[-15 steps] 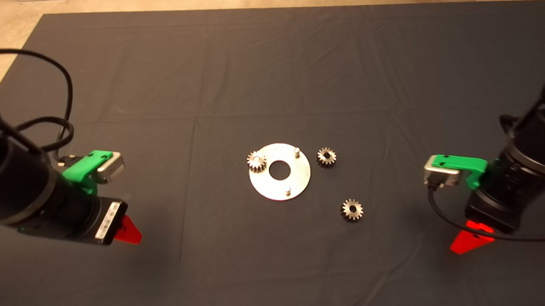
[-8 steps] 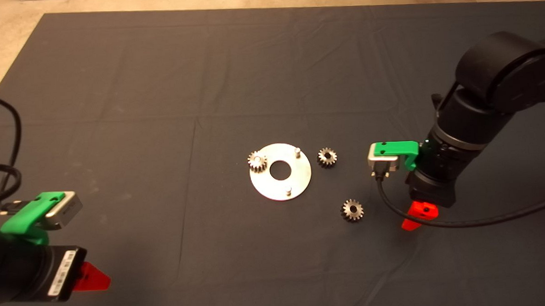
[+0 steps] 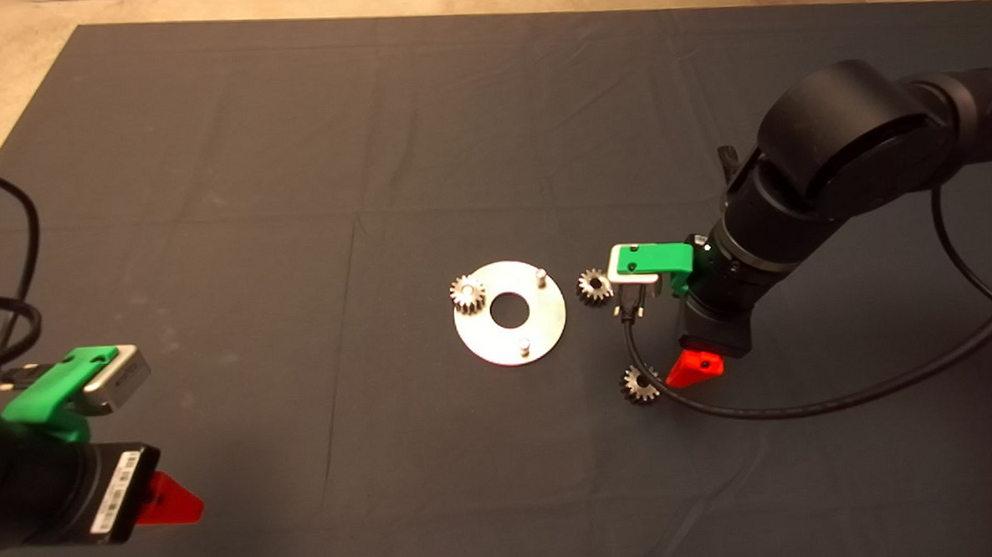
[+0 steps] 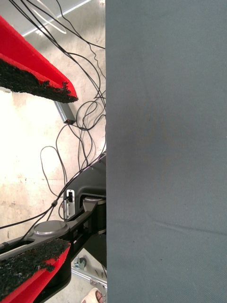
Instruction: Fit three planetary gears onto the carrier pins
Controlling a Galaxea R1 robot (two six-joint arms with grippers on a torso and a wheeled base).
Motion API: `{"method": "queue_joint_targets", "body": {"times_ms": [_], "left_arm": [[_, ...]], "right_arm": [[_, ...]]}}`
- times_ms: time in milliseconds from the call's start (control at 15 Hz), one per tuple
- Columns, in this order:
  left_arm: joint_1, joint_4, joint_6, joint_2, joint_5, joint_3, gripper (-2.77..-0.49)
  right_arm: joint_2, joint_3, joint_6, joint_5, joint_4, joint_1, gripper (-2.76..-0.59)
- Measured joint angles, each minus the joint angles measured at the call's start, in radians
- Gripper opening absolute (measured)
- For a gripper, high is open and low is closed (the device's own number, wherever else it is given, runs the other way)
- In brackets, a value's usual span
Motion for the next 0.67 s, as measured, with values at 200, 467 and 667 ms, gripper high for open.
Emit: {"method": "queue_joint_targets", "body": {"times_ms": [200, 467, 667], "left_arm": [[0.0, 0.0, 0.0, 0.0, 0.0, 0.0, -1.22], [0.0, 0.0, 0.0, 0.0, 0.0, 0.0, -1.22], [0.0, 0.0, 0.0, 0.0, 0.0, 0.0, -1.22]], "right_arm": [[0.014, 0.0, -0.014, 0.004, -0.013, -0.001, -0.61], [0.013, 0.0, -0.022, 0.001, -0.022, -0.002, -0.61], [0.013, 0.0, -0.026, 0.003, -0.038, -0.023, -0.61]]}}
